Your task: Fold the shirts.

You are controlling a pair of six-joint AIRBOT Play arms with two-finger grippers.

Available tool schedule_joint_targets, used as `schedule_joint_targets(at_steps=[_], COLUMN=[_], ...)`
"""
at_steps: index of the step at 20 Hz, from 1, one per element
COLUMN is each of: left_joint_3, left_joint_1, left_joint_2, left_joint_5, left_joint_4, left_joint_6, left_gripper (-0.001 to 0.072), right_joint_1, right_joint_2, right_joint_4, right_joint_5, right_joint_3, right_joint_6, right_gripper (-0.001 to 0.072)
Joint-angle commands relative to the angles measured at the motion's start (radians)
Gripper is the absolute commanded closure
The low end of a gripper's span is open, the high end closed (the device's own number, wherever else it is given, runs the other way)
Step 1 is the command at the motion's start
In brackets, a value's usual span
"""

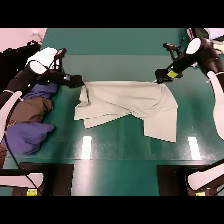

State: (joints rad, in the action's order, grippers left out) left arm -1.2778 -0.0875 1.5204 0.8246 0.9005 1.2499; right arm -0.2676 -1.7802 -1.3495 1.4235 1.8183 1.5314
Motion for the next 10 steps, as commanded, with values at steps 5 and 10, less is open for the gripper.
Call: schedule_joint_targets(at_steps=[5, 10], left_joint_3=[-0.077, -0.061], left_joint_1=[0.043, 0.229], left_joint_2=[0.045, -0.007], left_joint_5=[0.043, 0.454], left_joint_4=[0.042, 0.043], left_joint_6=[-0.001, -0.01], left_gripper=[0.0281, 0.028], right_joint_1=[0.023, 0.099], right_joint_2=[-0.05, 0.122], right_joint_4=[-0.003, 0.081], right_joint_5=[-0.026, 0.077], right_joint_3=[0.099, 0.015], right_joint_6=[-0.022, -0.107], right_gripper=[0.029, 0.0291])
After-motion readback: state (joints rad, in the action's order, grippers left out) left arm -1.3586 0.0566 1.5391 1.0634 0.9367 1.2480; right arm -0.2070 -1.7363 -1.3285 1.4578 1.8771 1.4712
